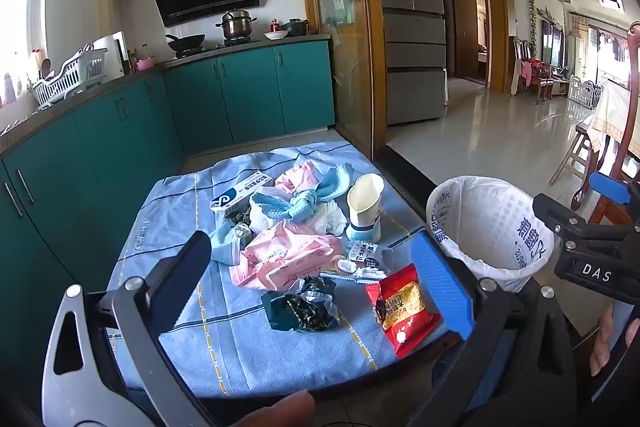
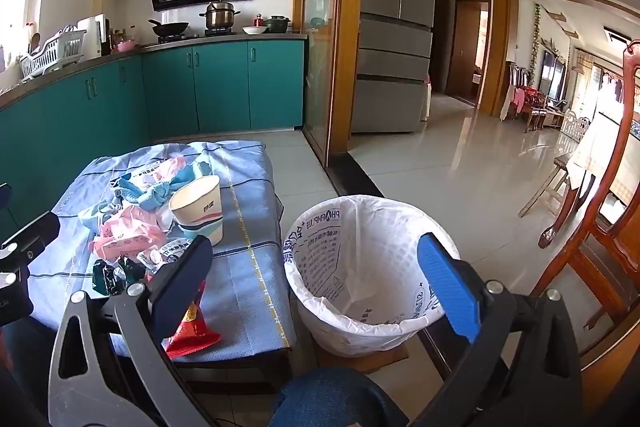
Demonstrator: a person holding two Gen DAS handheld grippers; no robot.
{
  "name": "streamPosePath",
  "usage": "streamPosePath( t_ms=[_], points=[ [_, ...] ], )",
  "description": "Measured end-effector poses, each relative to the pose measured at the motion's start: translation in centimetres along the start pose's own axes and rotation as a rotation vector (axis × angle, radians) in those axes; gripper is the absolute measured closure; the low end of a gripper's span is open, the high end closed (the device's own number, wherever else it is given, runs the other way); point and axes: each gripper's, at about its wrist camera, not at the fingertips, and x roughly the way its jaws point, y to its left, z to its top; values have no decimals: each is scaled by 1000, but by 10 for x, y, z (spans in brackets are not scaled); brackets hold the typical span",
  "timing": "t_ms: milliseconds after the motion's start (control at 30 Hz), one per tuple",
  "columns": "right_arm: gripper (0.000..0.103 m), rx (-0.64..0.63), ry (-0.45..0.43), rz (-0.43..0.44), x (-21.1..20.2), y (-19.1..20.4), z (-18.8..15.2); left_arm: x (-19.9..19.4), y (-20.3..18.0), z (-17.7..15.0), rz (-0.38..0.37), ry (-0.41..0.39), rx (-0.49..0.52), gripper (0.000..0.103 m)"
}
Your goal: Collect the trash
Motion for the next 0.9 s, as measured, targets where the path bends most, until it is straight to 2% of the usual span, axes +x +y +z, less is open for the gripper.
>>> streamPosePath(
  t_ms=[900],
  points=[
    [3,-13,-11,-6,-5,5,1,2,1,-4,-1,0,1,3]
  ],
)
